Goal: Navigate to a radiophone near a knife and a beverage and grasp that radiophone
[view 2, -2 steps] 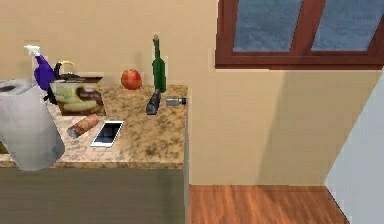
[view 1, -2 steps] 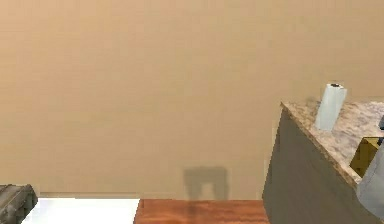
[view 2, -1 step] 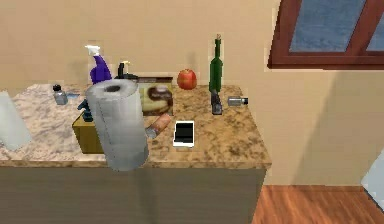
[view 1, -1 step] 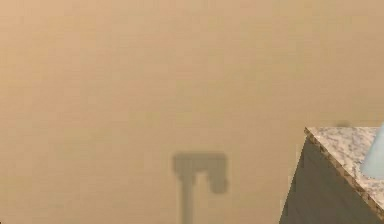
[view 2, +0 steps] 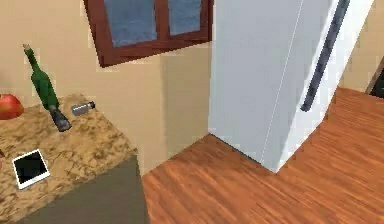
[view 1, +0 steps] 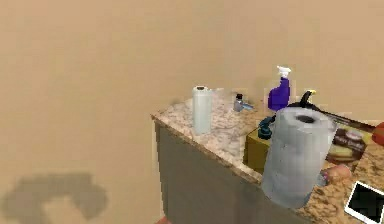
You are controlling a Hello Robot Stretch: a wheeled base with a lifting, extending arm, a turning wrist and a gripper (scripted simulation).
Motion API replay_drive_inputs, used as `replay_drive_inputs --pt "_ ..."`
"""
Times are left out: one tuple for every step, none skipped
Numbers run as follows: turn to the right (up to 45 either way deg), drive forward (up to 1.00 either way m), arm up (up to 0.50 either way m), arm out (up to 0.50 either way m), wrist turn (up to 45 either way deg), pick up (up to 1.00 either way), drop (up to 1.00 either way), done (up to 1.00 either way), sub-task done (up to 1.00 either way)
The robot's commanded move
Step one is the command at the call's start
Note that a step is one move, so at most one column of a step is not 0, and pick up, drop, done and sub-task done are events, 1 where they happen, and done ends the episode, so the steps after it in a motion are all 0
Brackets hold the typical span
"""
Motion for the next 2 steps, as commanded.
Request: replay_drive_inputs --pt "-36.0 0.0 0.0 0.0 0.0 0.0 0.0 0.0 0.0" --pt "0.0 0.0 0.5 0.0 0.0 0.0 0.0 0.0 0.0"
